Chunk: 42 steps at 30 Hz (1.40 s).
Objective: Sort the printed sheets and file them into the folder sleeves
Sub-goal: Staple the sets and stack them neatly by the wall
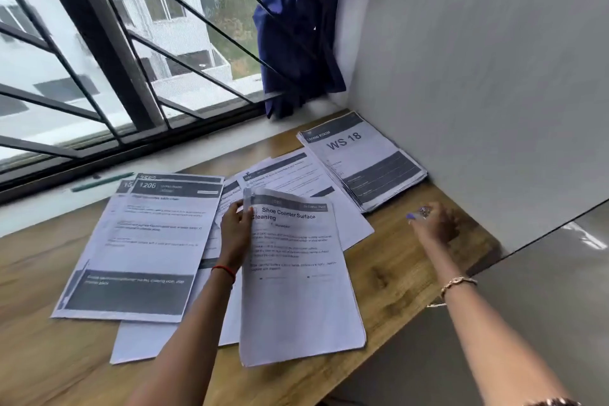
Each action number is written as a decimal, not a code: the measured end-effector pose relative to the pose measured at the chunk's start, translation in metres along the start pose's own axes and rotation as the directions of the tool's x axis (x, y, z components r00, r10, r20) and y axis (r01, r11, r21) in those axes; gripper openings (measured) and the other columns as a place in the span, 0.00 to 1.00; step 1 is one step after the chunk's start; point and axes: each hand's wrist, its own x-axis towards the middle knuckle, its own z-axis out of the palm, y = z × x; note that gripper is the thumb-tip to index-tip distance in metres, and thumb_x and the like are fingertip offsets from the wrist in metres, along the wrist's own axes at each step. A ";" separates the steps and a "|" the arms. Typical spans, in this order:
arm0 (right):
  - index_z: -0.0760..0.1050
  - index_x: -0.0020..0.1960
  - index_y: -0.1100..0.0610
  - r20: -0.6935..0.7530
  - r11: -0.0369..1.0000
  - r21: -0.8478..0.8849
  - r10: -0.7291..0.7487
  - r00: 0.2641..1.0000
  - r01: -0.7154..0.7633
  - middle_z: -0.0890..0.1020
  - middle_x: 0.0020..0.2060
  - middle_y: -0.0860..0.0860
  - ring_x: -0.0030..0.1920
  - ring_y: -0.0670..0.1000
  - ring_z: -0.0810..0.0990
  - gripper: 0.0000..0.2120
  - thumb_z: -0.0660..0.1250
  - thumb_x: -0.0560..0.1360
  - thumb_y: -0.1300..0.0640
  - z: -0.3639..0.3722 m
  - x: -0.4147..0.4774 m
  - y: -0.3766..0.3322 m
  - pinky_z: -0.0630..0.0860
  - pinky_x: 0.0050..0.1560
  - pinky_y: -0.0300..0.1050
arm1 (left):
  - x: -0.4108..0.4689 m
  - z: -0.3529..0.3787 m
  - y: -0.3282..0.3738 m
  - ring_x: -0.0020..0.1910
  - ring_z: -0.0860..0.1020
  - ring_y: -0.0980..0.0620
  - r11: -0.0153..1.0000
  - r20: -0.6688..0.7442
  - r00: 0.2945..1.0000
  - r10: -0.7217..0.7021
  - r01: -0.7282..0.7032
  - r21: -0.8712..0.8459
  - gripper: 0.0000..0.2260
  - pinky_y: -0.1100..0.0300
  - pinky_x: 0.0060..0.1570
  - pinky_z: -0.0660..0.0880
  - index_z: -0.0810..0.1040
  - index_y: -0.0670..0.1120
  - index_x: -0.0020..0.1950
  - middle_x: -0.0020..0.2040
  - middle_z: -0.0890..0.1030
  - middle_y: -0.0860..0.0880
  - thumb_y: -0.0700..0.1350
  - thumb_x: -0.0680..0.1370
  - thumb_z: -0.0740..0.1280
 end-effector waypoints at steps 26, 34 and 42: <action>0.69 0.69 0.53 0.695 0.508 0.299 -0.696 0.181 0.808 0.74 0.62 0.55 0.61 0.52 0.71 0.20 0.63 0.78 0.59 0.053 -0.101 -0.239 0.67 0.64 0.50 | -0.045 -0.087 0.014 0.42 0.81 0.48 0.991 -0.135 0.988 -0.071 0.055 -0.125 0.07 0.51 0.45 0.79 0.77 0.41 0.55 0.47 0.82 0.42 0.39 0.80 0.62; 0.72 0.66 0.51 0.817 0.162 0.251 -0.564 -0.119 0.955 0.74 0.58 0.54 0.63 0.53 0.65 0.19 0.65 0.76 0.56 0.097 -0.206 -0.314 0.63 0.62 0.50 | -0.065 -0.156 -0.001 0.48 0.81 0.44 0.996 -0.180 0.980 -0.084 0.074 -0.059 0.08 0.44 0.51 0.78 0.78 0.41 0.56 0.49 0.82 0.42 0.41 0.79 0.63; 0.76 0.61 0.56 0.889 0.071 0.259 -0.408 -0.209 0.963 0.78 0.58 0.55 0.57 0.54 0.74 0.19 0.69 0.70 0.58 0.132 -0.279 -0.347 0.72 0.60 0.51 | -0.082 -0.212 -0.022 0.48 0.81 0.45 0.996 -0.220 0.972 -0.083 0.073 -0.052 0.07 0.44 0.51 0.77 0.78 0.43 0.55 0.49 0.83 0.42 0.39 0.79 0.63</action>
